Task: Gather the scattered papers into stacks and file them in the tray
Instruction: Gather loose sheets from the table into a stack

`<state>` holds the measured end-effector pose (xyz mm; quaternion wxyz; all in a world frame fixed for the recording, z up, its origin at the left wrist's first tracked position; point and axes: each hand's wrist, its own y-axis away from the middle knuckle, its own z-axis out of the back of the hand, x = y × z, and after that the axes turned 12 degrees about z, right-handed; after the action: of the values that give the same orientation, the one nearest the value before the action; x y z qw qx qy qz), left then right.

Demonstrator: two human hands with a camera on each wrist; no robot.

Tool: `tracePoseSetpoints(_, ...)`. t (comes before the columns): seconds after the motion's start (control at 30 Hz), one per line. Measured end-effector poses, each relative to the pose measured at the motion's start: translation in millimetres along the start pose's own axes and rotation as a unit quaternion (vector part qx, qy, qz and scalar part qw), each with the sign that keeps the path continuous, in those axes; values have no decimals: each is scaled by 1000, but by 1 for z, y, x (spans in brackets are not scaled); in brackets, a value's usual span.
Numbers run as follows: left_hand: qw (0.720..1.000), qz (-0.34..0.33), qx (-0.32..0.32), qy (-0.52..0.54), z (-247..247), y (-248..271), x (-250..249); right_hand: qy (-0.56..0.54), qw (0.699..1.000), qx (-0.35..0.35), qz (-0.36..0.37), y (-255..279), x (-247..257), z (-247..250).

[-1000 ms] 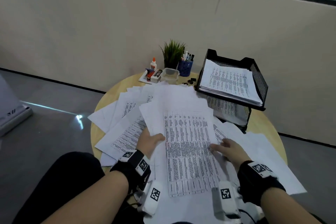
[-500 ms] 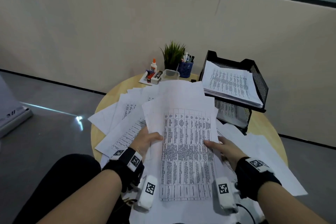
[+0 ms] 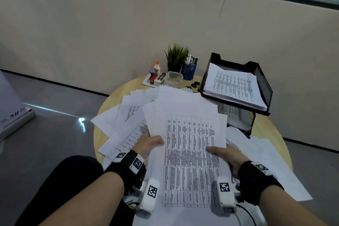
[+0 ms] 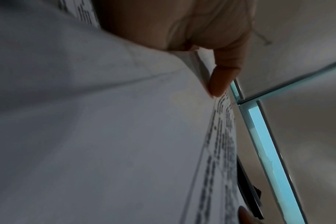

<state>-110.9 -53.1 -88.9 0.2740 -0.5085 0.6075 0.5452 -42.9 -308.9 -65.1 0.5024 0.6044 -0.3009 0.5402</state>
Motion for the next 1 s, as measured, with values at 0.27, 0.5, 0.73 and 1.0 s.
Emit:
tracePoseSetpoints(0.27, 983, 13, -115, -145, 3, -16, 1, 136, 989, -39, -33, -11, -17, 11)
tracePoseSetpoints(0.5, 824, 69, -276, -490, 42, -21, -20, 130, 988, -75, -33, -5, -9, 34)
tracePoseSetpoints(0.73, 727, 210, -259, -601, 72, -19, -36, 146, 984, -98, -13, 11, 0, 52)
tracePoseSetpoints(1.0, 874, 40, -174, -452, 81, -29, -58, 109, 992, -64, 13, 15, 15, 51)
